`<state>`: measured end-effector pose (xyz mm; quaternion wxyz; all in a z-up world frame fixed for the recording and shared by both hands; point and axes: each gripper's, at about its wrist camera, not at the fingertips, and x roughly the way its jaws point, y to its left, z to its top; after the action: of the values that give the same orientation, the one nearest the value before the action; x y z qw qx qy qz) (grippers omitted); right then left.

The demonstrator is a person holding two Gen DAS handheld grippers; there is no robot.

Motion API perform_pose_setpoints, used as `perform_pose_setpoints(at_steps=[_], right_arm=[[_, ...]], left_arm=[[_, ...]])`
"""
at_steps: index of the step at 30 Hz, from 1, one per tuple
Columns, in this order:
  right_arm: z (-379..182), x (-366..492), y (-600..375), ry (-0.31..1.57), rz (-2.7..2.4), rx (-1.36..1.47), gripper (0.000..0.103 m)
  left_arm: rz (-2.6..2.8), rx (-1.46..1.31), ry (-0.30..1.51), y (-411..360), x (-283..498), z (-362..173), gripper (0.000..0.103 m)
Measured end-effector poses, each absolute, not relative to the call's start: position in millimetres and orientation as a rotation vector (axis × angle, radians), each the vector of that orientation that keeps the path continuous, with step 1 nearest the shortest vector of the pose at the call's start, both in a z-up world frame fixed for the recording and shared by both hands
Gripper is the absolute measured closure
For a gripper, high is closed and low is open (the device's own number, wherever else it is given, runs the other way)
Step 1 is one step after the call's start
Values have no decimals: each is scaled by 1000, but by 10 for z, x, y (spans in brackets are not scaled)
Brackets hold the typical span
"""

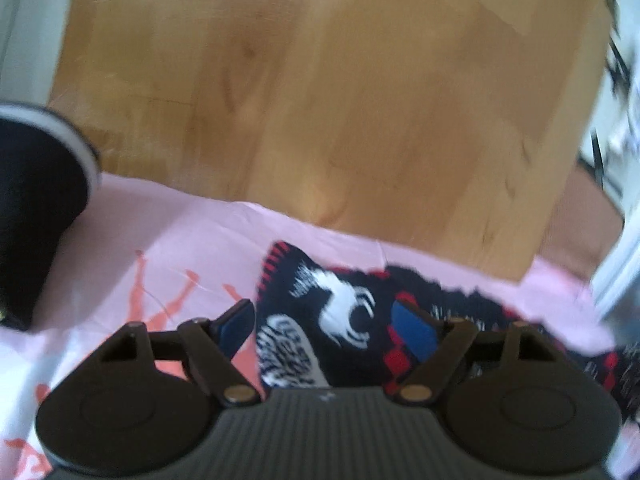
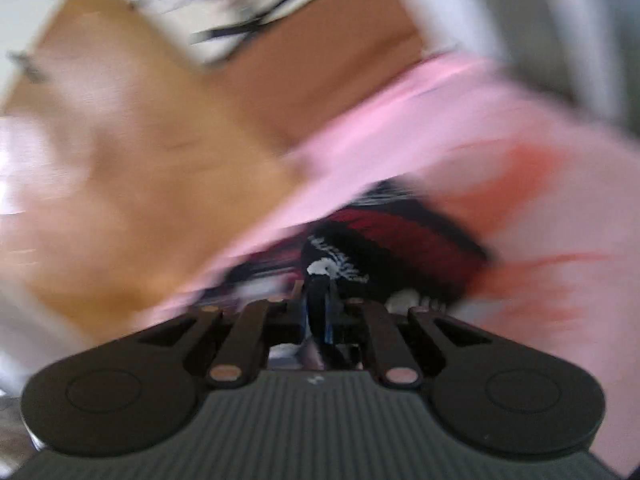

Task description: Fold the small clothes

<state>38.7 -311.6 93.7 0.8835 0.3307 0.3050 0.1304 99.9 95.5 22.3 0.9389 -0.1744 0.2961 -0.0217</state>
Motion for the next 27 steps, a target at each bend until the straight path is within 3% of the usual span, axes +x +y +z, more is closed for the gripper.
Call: perform_pose_setpoints(at_steps=[4,9,11,13,14,20,27], right_arm=[[1203,794,-2287,671,497,650,95],[1100,1393,-1402,743,579,655,95],[943,1536,-1144,770,533,628,89],[767,1651,-1009,854,513,575,60],[711,1630,-991,866,493,542,59],[790,1305,-1392,763,488,526,58],[613,1561,-1004,924,556,441,58]], left_arm=[[-20,-467,602,1239,1026,244,24],[3,-538,590,1467,1046,257,24],[17,-545,593,1525,1061,246,24],[21,-554,605,1568,1078,231,24],[17,-560,611,1582,1090,223,24],[-35,-521,617,1396,1095,213,24],[-37,-508,605,1347,1064,223,24]])
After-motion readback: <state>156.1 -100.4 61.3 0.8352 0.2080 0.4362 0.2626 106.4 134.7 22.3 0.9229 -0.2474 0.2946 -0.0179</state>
